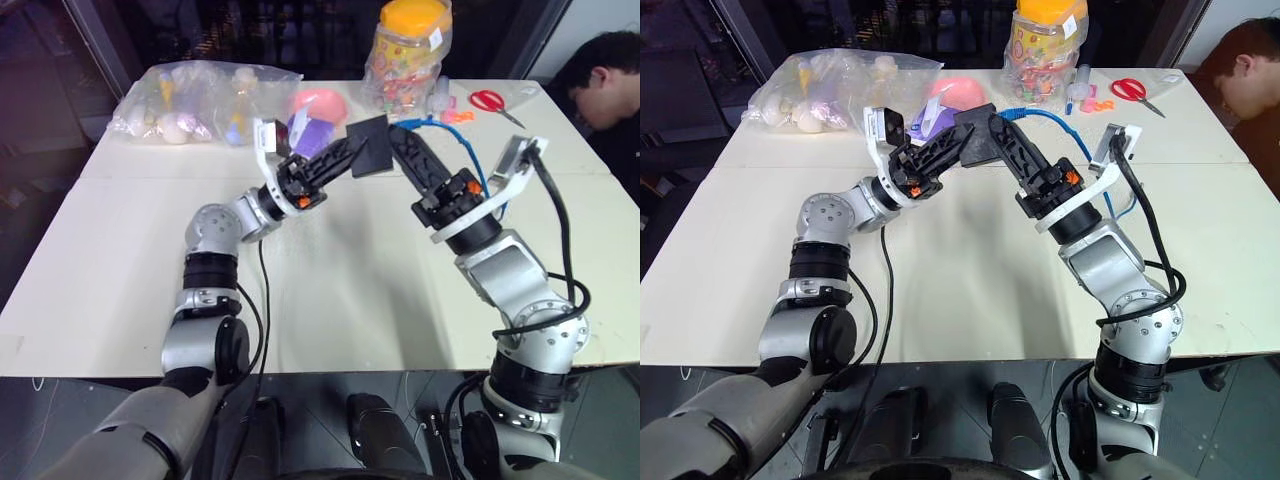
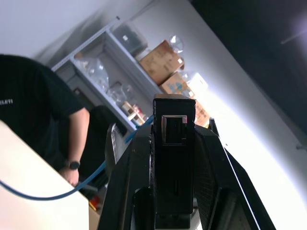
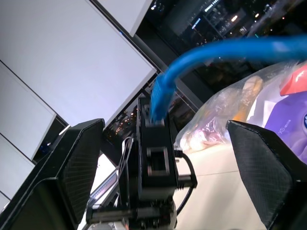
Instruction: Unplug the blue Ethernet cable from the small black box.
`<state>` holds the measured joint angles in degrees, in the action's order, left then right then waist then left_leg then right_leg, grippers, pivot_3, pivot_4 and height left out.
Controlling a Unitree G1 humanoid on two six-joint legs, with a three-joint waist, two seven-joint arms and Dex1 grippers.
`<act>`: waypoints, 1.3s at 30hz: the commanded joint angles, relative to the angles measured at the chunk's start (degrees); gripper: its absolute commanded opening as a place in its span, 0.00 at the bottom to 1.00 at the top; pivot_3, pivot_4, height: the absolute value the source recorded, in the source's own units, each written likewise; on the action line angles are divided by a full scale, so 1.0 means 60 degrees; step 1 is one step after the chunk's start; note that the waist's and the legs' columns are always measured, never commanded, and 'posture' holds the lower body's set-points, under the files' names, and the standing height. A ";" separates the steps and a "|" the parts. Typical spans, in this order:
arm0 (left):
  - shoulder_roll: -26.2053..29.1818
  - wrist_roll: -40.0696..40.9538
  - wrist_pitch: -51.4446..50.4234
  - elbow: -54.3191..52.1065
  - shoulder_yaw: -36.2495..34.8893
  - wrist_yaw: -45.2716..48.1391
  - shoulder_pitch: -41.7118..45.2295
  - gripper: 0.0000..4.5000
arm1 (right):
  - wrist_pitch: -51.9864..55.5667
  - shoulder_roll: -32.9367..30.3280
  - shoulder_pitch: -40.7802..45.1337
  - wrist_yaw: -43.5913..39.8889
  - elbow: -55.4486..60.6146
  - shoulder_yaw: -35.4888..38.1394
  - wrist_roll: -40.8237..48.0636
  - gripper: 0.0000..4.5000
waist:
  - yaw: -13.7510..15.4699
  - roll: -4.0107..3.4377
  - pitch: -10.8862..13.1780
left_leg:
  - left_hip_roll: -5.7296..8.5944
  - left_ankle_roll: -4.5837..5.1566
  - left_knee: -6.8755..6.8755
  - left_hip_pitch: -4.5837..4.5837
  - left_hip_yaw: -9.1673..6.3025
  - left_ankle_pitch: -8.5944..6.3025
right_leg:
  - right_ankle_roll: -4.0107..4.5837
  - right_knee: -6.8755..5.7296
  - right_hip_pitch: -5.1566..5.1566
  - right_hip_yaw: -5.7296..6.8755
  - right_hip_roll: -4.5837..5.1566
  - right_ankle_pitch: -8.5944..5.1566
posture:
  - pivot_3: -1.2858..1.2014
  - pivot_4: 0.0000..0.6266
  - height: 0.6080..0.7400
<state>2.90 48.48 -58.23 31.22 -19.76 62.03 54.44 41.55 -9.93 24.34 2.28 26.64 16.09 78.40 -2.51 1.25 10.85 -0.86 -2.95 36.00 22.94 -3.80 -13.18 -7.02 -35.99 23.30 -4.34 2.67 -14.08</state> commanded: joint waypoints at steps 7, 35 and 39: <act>-0.0002 0.0438 -0.0152 -0.0591 0.0320 -0.0101 -0.0097 0.11 | -0.0642 -0.0021 -0.0034 -0.0252 -0.0022 -0.0364 -0.0190 0.01 | 0.0001 0.0000 0.0000 | 0.0000 0.0000 -0.0001 0.0003 0.0001 0.0000 | 0.0001 0.0009 0.0000 0.0000 0.0000 -0.0001 | 0.52 0.24 0.99; 0.0287 -0.4883 0.9031 0.1417 0.2534 -0.2316 -0.0446 0.11 | -0.0911 -0.1635 0.0734 0.0209 -0.3937 -0.0566 -0.4728 0.01 | 0.0282 -0.0003 -0.0002 | 0.0001 0.0000 -0.0007 0.0057 0.0038 0.0000 | 0.0012 0.0108 0.0026 -0.0028 0.0006 0.0008 | 0.52 0.24 0.99; -0.0284 -0.6040 1.1088 0.2756 0.3123 -0.3038 -0.0507 0.11 | -0.0669 -0.1573 0.1401 0.0442 -0.5453 -0.0593 -0.5631 0.20 | 0.0284 -0.0005 -0.0003 | 0.0001 0.0005 -0.0012 0.0057 0.0039 -0.0003 | 0.0004 0.0108 0.0028 -0.0027 0.0003 0.0011 | 0.52 0.24 0.99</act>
<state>2.00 14.77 3.15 46.29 -2.35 45.31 50.71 37.38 -19.28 31.27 4.36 -4.51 11.53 46.29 -0.81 1.23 10.83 -0.85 -2.92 35.94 23.28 -3.57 -13.20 -6.99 -35.34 23.46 -4.49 2.69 -14.02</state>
